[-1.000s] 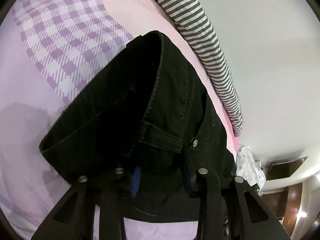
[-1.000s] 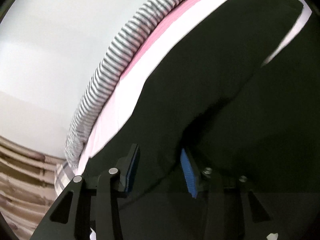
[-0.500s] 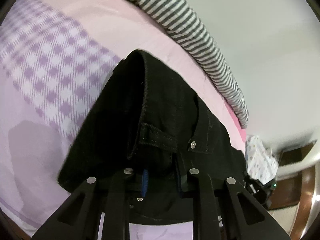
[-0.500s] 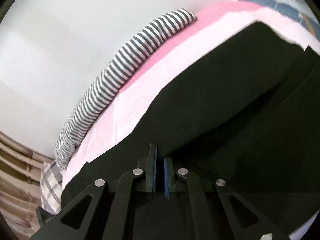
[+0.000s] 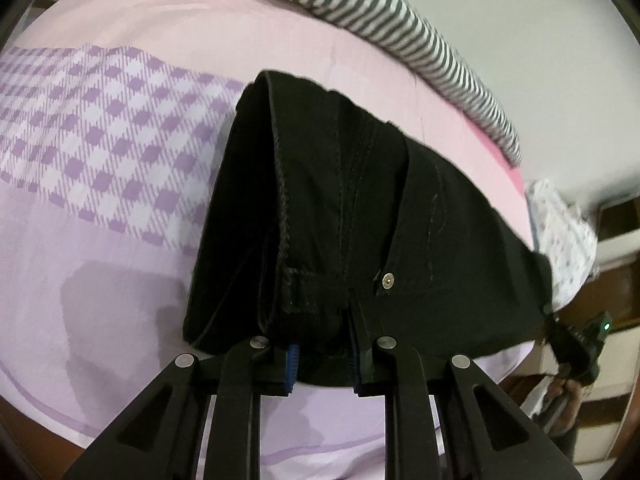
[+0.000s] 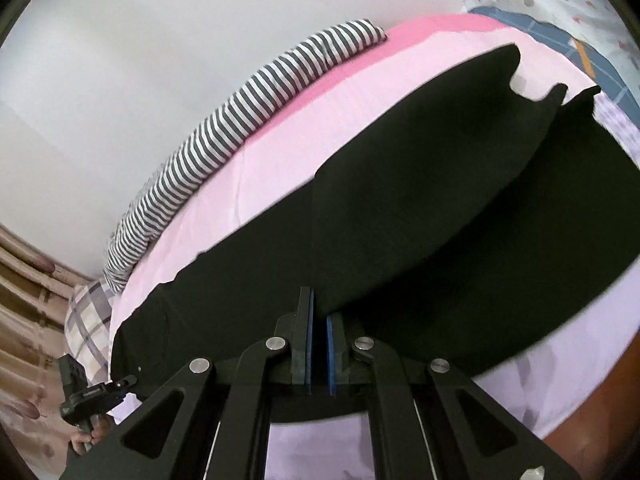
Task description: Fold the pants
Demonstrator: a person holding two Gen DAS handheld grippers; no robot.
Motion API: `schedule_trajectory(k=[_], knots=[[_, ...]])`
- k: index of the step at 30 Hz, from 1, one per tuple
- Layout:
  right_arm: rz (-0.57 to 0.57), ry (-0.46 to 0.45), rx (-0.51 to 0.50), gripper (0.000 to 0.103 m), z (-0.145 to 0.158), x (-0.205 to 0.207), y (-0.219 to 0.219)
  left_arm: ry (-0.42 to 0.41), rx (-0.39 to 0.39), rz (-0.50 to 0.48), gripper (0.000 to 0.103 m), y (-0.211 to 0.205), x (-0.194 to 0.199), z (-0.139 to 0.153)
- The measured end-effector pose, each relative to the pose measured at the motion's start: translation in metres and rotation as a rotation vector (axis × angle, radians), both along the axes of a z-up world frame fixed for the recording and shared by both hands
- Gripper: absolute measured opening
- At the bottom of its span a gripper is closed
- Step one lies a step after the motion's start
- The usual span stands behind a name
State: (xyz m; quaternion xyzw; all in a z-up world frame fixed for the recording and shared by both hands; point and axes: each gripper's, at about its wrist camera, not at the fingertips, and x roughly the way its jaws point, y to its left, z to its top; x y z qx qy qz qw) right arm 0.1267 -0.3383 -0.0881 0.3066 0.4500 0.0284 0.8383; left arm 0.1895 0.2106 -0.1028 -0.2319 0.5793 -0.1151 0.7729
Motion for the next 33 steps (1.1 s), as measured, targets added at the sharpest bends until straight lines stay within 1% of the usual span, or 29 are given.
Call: schedule_trajectory(k=[2,4,6,8,10,13,16,19,21,26,29,32,33], knots=[[0.000,0.020,-0.006,0.005,-0.006,-0.005,0.000,0.002,0.016,-0.016,0.020,-0.001,-0.002,-0.004],[-0.006,0.038,0.008,0.005,-0.012,-0.009,-0.002,0.002,0.020,-0.017,0.020,-0.002,-0.004,-0.005],[-0.019,0.040,0.014,0.004,-0.013,-0.014,-0.004,-0.002,0.031,-0.036,0.020,-0.004,-0.008,-0.002],[-0.009,0.039,-0.003,0.004,-0.013,-0.015,-0.004,-0.005,0.042,-0.059,0.020,-0.009,-0.009,-0.001],[-0.012,0.054,0.004,0.004,-0.017,-0.016,-0.006,-0.001,0.050,-0.069,0.020,-0.010,-0.007,-0.003],[-0.012,0.112,-0.004,0.004,-0.032,-0.011,-0.003,0.005,0.044,-0.065,0.021,-0.010,-0.006,-0.007],[-0.014,0.145,0.004,0.004,-0.044,-0.010,-0.004,-0.004,0.054,-0.065,0.024,-0.012,-0.007,-0.006],[-0.026,0.159,0.045,0.004,-0.051,-0.011,-0.008,0.003,0.037,-0.059,0.025,-0.010,-0.008,-0.005],[-0.024,0.155,0.041,0.004,-0.050,-0.012,-0.007,0.000,0.031,-0.053,0.025,-0.007,-0.011,-0.005],[-0.036,0.148,0.031,0.004,-0.044,-0.017,-0.007,-0.017,0.094,-0.103,0.025,-0.014,-0.016,-0.001],[-0.026,0.179,0.022,0.004,-0.051,-0.013,-0.005,-0.024,0.121,-0.120,0.025,-0.017,-0.016,0.000],[-0.033,0.190,0.065,0.007,-0.056,-0.011,-0.009,-0.031,0.145,-0.121,0.030,-0.021,-0.018,0.005],[-0.042,0.190,0.093,0.009,-0.057,-0.012,-0.012,-0.036,0.152,-0.121,0.033,-0.022,-0.020,0.007]])
